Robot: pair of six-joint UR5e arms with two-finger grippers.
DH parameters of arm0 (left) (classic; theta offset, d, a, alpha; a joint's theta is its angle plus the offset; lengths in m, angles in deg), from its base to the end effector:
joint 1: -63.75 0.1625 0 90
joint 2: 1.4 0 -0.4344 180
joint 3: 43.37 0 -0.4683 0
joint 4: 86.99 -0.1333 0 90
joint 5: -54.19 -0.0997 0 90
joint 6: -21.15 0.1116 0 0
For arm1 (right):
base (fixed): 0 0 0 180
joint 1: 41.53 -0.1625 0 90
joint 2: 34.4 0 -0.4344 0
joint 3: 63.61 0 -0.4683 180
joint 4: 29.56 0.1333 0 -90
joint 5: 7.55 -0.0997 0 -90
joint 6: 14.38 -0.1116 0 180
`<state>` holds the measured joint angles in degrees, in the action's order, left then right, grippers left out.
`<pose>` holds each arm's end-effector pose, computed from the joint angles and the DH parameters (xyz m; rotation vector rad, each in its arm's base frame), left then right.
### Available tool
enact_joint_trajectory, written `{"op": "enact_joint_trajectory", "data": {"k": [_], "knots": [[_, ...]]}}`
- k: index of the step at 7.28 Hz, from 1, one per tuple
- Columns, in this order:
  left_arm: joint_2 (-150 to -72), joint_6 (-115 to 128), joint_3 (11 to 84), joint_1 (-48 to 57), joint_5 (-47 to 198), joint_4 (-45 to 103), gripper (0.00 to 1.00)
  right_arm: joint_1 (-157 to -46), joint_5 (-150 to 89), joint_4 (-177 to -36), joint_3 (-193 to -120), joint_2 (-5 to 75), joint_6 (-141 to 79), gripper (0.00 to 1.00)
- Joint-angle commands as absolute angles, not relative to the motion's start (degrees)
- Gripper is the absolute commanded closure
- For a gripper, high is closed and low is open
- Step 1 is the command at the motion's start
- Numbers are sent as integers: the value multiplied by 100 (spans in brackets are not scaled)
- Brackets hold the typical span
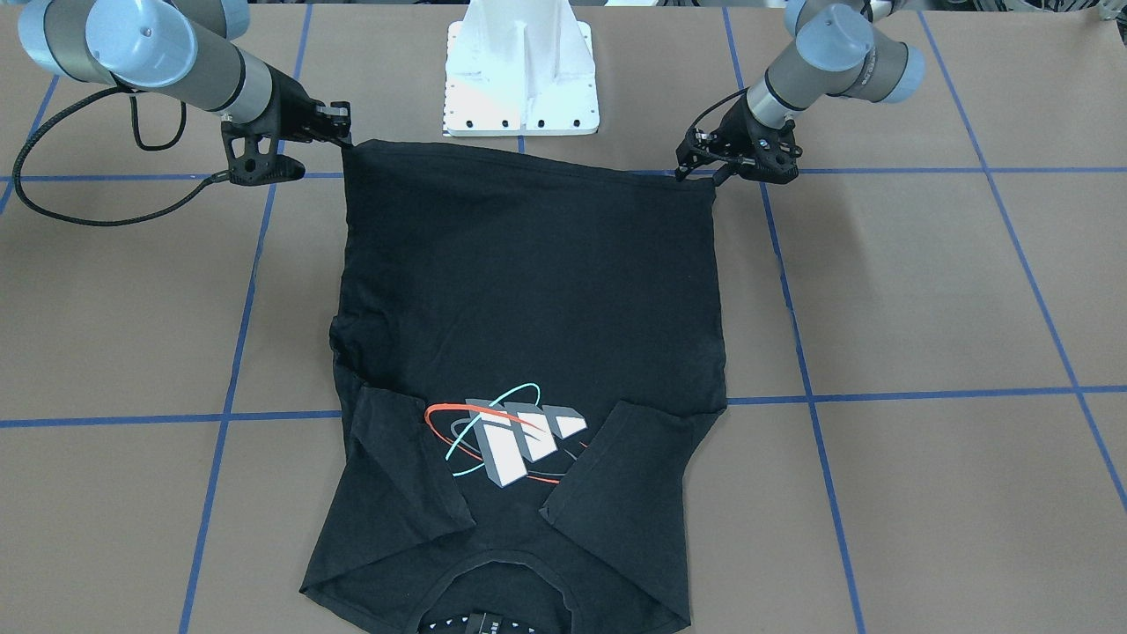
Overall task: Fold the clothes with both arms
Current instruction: 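Close the left gripper on the hem corner nearest it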
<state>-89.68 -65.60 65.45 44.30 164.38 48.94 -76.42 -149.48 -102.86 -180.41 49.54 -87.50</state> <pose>0.5089 -0.2802 0.4177 -0.0955 1.1273 -0.0582 -0.4303 -0.3555 0.3091 -0.4090 -1.0855 -0.1133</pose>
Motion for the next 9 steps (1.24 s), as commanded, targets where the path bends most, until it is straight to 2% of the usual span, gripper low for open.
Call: {"op": "enact_joint_trajectory", "data": {"k": [1,3,4,8,9], "knots": [[-8973,-6560,6544,4432,16431,4810,22,-7651,-14958,-10294,-18033,4954,-8750,100],[-8981,-6560,6535,4441,16431,4810,22,-7651,-14950,-10295,-18024,4954,-8750,100],[-8982,-6568,6535,4450,16440,4793,29,-7659,-14950,-10295,-18024,4954,-8750,100],[-9017,-6604,6544,4450,16440,4784,100,-7651,-14950,-10295,-18015,4954,-8750,100],[-9034,-6630,6553,4450,16458,4784,100,-7651,-14950,-10295,-18024,4963,-8750,100]]}}
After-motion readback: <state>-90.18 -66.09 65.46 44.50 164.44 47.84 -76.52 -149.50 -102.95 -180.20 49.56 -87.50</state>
